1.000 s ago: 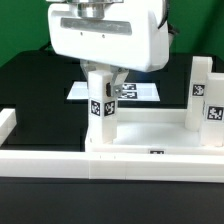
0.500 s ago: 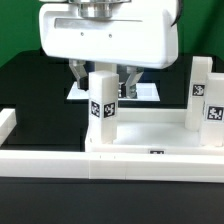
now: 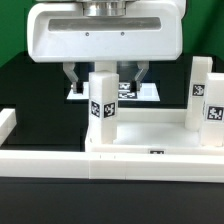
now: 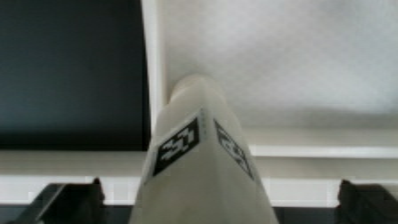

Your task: Assemble desk

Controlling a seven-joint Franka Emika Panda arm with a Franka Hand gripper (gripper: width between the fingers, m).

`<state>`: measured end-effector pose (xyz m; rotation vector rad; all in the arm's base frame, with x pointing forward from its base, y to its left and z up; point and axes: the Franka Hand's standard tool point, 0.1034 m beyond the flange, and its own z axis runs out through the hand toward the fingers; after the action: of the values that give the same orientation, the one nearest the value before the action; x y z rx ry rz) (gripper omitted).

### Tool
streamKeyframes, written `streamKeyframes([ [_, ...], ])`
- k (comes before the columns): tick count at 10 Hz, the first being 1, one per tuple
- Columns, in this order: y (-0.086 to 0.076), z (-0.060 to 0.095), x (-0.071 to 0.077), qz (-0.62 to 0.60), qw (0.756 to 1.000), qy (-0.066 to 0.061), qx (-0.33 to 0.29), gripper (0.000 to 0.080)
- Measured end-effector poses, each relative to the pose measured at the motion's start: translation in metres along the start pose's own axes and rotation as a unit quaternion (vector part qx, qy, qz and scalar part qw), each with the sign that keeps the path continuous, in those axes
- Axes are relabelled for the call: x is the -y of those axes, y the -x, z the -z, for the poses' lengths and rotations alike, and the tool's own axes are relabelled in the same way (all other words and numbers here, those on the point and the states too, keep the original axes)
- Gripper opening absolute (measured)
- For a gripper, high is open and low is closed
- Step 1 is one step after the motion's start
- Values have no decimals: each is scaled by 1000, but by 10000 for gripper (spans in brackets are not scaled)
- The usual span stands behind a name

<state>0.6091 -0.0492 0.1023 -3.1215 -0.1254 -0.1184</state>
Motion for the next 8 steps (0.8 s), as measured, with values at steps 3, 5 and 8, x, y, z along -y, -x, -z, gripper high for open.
streamKeyframes([
  [3, 1, 0, -4, 136, 991, 0, 0, 649],
  [5, 1, 0, -5, 207, 978, 5, 2, 649],
  [8, 1, 0, -7, 297, 955, 11, 6, 481],
])
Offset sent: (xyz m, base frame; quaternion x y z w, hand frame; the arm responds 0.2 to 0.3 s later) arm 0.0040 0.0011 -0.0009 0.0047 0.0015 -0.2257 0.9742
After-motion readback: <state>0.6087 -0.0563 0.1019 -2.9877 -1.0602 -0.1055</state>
